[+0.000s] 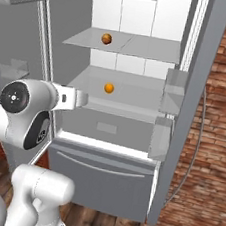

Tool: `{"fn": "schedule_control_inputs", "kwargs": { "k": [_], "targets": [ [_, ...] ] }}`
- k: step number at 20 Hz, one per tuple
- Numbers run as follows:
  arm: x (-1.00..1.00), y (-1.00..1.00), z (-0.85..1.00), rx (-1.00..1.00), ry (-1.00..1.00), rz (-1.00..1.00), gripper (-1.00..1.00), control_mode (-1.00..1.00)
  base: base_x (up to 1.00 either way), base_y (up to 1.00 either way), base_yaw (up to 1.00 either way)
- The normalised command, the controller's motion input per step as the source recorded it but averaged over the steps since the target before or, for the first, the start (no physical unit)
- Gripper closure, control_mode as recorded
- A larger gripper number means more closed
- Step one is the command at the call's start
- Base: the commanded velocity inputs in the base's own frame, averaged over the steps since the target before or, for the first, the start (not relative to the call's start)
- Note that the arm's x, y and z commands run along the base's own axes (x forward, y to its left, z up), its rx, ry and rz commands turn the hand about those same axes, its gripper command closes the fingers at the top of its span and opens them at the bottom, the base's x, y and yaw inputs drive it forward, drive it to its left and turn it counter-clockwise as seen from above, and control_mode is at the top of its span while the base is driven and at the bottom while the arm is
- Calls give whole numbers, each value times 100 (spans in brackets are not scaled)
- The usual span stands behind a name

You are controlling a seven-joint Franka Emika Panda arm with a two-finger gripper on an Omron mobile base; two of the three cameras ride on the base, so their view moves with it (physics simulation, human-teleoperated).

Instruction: Retrieve the peach and orange from the fridge and place them into the bowl on the dining table.

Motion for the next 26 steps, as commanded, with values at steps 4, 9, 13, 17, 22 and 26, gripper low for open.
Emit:
{"fn": "schedule_control_inputs", "kwargs": {
  "k": [4, 9, 13, 17, 22, 26],
  "targets": [
    [0, 0, 0, 0, 0, 0, -100, 100, 69, -1, 0],
    [0, 0, 0, 0, 0, 0, -100, 100, 87, 0, 0],
    [0, 0, 0, 0, 0, 0, -100, 100, 100, 0, 0],
    [0, 0, 0, 0, 0, 0, -100, 100, 100, 0, 0],
    [0, 0, 0, 0, 0, 0, -100, 100, 84, 0, 0],
    [0, 0, 0, 0, 0, 0, -100, 100, 18, -1, 1]
  ]
}}
